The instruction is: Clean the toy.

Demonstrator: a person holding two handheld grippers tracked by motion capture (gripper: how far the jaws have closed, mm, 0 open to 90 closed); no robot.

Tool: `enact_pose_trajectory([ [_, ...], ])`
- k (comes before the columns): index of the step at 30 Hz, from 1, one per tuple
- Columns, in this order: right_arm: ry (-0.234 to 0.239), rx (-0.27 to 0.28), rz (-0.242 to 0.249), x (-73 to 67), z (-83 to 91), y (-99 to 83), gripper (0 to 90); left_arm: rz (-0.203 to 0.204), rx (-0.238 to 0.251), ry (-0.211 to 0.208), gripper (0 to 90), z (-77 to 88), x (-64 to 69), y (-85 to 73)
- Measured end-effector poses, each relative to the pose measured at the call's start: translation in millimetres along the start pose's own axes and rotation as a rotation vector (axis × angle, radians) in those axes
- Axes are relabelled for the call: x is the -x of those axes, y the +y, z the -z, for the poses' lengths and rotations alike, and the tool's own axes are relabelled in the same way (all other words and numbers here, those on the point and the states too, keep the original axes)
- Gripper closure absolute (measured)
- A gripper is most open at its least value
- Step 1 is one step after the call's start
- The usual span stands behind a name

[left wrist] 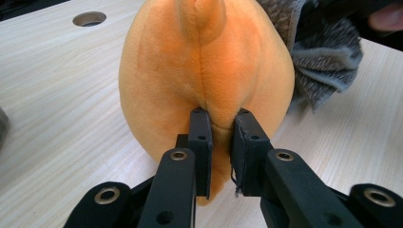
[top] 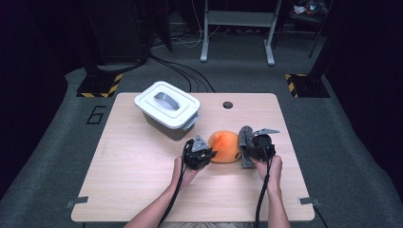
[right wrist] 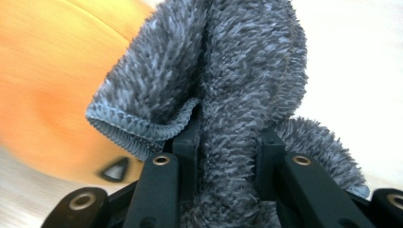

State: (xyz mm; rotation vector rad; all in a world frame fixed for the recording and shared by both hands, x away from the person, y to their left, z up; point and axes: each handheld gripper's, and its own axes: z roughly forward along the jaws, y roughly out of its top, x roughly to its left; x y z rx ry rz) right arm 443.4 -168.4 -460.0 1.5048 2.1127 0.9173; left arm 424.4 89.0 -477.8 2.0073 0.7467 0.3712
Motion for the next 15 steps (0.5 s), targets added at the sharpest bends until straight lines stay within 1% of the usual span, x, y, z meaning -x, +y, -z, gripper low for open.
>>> enact_pose_trajectory([
  [1,0.0,0.0,0.0,0.0,0.0,0.0,68.7,0.0,0.0,0.0,79.6,0.0,0.0,0.0],
  [2,-0.001,-0.012,-0.012,2.9,-3.0,-1.9,68.6,0.001,0.001,0.001,79.6,-0.1,-0.1,0.0],
  [3,-0.007,-0.035,-0.027,8.2,-9.7,-6.1,68.6,-0.002,-0.001,0.001,79.7,0.0,0.0,0.0],
  [5,-0.005,-0.065,-0.043,12.7,-17.2,-10.7,68.6,-0.002,-0.004,0.001,79.7,0.2,0.4,-0.1],
  [6,-0.004,-0.073,-0.043,15.1,-21.1,-12.9,68.5,-0.002,-0.004,0.002,79.7,0.2,0.3,-0.1],
  [7,-0.002,-0.089,-0.057,15.9,-24.2,-14.7,68.5,-0.003,-0.004,0.002,79.7,0.3,0.2,0.0],
  [9,0.009,-0.091,-0.069,18.2,-26.6,-16.6,68.6,-0.006,-0.004,0.003,79.7,0.4,0.4,0.0],
  [10,0.008,-0.083,-0.06,19.3,-25.0,-16.2,68.6,-0.008,-0.005,0.004,79.6,0.6,0.5,0.2],
  [12,0.002,-0.075,-0.063,18.7,-21.7,-15.1,68.6,-0.014,-0.003,0.009,79.6,0.8,0.4,0.4],
  [13,-0.004,-0.062,-0.06,18.5,-17.1,-13.6,68.7,-0.014,-0.002,0.011,79.6,0.9,0.8,0.4],
  [14,-0.011,-0.039,-0.058,17.7,-9.5,-11.3,68.7,-0.014,-0.002,0.01,79.7,1.0,0.9,0.4],
  [15,-0.017,-0.001,-0.048,13.9,5.3,-6.0,68.7,-0.015,-0.003,0.01,79.6,1.1,1.0,0.3],
])
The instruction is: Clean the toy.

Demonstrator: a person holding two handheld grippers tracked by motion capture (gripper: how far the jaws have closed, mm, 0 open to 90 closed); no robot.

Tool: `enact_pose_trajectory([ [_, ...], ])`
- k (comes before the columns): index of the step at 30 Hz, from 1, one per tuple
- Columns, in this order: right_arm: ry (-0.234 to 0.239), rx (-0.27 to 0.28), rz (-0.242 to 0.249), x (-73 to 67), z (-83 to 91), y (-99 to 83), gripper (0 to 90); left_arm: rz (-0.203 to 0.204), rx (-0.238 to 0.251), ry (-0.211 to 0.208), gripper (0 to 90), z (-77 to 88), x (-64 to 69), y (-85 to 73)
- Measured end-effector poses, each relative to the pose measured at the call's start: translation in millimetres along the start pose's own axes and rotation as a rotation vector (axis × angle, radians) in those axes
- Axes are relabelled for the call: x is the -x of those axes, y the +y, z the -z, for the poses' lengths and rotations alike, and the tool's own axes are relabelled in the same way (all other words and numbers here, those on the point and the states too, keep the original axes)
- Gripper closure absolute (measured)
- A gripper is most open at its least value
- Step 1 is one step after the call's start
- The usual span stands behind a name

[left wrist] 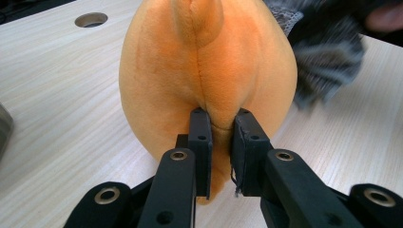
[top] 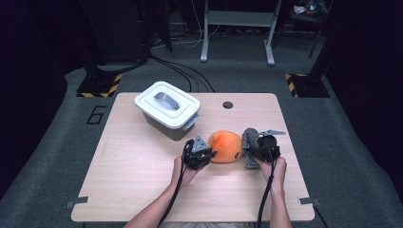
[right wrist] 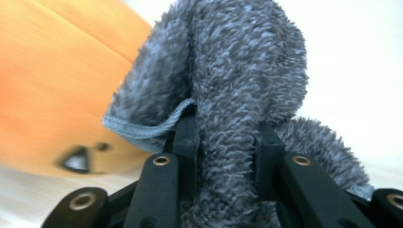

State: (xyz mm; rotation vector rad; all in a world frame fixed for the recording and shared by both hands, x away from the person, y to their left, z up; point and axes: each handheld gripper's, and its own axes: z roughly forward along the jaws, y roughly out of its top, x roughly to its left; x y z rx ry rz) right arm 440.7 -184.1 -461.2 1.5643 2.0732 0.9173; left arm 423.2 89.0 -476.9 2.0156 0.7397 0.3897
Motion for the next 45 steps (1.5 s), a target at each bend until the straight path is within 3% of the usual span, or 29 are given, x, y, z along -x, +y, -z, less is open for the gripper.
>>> enact_pose_trajectory([
  [3,0.02,0.07,0.045,-9.6,20.6,8.7,68.7,-0.007,0.0,0.001,79.7,-0.1,1.5,0.6],
  [7,0.056,0.135,0.139,-39.5,42.5,22.7,68.6,-0.017,-0.002,0.007,79.6,-0.3,2.8,1.2],
  [12,0.088,0.146,0.245,-75.2,41.8,31.6,68.4,-0.015,-0.005,0.005,79.5,0.0,3.4,1.3],
  [13,0.088,0.146,0.245,-75.2,41.8,31.6,68.4,-0.015,-0.005,0.005,79.5,0.0,3.4,1.3],
  [16,0.052,0.116,0.277,-89.7,30.7,32.9,68.4,-0.011,-0.006,0.009,79.5,0.3,2.3,0.8],
  [23,0.045,0.105,0.217,-66.3,26.7,27.7,68.4,-0.01,0.0,0.003,79.5,-1.5,4.0,0.7],
  [31,0.025,0.053,0.13,-37.0,12.6,13.7,68.4,-0.015,-0.003,0.003,79.4,-2.0,2.3,0.5],
  [35,0.026,0.031,0.088,-27.5,5.7,8.9,68.4,-0.015,-0.002,0.003,79.4,-2.2,2.3,0.6],
  [45,0.004,-0.045,0.035,-6.3,-16.5,-3.1,68.5,-0.017,-0.005,-0.002,79.4,-2.4,2.5,1.3],
])
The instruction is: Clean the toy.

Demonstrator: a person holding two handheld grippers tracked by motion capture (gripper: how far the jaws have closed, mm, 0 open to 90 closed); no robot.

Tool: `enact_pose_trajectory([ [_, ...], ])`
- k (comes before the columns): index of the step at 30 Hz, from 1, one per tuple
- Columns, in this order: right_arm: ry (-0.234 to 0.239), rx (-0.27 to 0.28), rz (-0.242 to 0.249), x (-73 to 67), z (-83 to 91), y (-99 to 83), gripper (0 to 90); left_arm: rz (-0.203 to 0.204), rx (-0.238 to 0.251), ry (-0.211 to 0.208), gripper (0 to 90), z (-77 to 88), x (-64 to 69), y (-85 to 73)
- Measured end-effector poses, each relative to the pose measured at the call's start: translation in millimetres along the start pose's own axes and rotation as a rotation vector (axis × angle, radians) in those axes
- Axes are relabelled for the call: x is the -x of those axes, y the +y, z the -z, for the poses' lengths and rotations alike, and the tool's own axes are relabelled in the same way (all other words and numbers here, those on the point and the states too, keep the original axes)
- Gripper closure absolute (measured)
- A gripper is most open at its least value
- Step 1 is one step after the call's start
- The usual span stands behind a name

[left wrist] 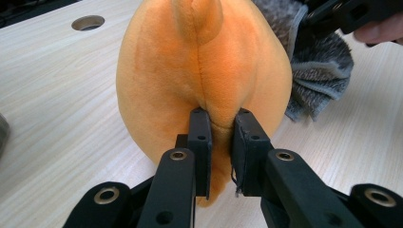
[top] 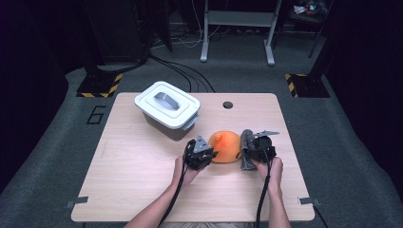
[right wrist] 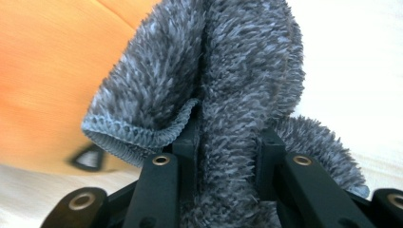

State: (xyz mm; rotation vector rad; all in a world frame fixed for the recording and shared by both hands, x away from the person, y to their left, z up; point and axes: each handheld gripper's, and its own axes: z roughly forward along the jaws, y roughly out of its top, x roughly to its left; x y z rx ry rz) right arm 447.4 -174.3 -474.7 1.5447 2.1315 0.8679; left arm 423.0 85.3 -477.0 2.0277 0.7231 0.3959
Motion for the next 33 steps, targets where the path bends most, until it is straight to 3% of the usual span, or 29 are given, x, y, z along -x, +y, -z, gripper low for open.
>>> enact_pose_trajectory([
  [6,0.0,-0.059,-0.022,7.4,-15.4,-8.7,68.5,0.006,0.003,0.004,79.4,0.1,-0.1,-0.4],
  [10,-0.005,-0.048,-0.02,8.1,-11.4,-7.5,68.5,0.0,0.003,0.01,79.3,0.5,-0.7,-0.3],
  [15,-0.025,0.032,-0.014,3.3,18.6,3.5,68.5,0.004,0.001,0.002,79.1,1.0,-2.6,-0.8],
  [16,-0.021,0.092,0.03,-4.5,35.0,11.3,68.4,0.0,0.003,0.003,78.9,0.8,-2.1,-0.6],
  [20,0.016,0.164,0.113,-27.4,51.9,23.8,68.4,0.001,0.011,0.008,77.8,0.1,-1.4,-0.6],
  [24,0.021,0.118,0.151,-42.8,37.5,30.6,69.2,0.002,0.007,0.016,75.4,-0.7,-2.3,-0.9],
  [28,0.032,0.092,0.127,-40.4,22.7,27.4,70.5,0.005,0.004,0.012,71.7,-1.5,-3.9,-1.3],
  [33,0.025,0.079,0.124,-37.7,18.3,24.9,71.2,-0.009,0.004,0.012,65.7,-2.6,-2.5,-0.5],
])
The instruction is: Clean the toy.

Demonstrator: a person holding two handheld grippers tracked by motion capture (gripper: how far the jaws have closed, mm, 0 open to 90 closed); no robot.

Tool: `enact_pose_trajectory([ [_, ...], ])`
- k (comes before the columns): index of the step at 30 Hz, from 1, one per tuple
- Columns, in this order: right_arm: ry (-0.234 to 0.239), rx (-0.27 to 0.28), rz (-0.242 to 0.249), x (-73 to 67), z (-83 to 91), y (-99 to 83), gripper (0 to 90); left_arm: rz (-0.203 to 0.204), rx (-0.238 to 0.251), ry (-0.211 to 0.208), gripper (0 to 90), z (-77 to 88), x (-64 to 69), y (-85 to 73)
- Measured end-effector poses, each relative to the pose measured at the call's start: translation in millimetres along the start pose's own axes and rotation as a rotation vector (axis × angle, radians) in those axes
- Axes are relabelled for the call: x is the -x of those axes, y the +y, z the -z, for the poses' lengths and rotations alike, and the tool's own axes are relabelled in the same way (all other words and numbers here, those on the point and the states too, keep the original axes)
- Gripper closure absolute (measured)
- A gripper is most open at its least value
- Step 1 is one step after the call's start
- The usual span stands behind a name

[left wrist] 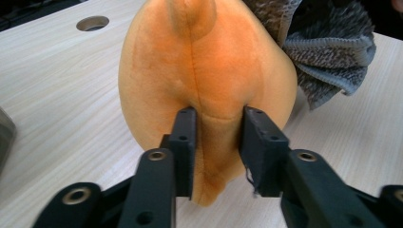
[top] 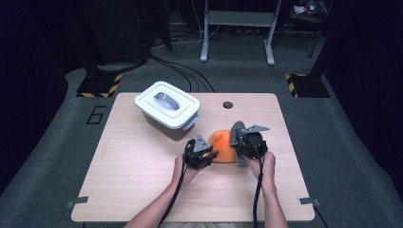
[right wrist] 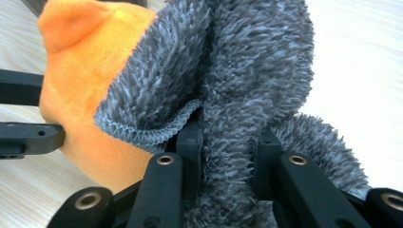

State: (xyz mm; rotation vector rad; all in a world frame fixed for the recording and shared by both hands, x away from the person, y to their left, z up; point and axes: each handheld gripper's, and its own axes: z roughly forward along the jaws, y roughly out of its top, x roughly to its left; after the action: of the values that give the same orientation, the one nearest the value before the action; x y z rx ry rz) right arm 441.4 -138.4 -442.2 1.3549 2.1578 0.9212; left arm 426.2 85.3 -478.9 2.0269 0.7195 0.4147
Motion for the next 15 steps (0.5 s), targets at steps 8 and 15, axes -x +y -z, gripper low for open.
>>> enact_pose_trajectory([
  [8,0.006,-0.006,-0.022,6.5,-2.0,-3.2,71.2,0.054,-0.017,0.016,43.9,1.1,-9.3,-10.7],
  [15,0.001,-0.003,-0.031,9.2,-1.9,-6.0,71.2,0.103,-0.035,-0.02,51.1,-2.6,-12.8,-22.5],
])
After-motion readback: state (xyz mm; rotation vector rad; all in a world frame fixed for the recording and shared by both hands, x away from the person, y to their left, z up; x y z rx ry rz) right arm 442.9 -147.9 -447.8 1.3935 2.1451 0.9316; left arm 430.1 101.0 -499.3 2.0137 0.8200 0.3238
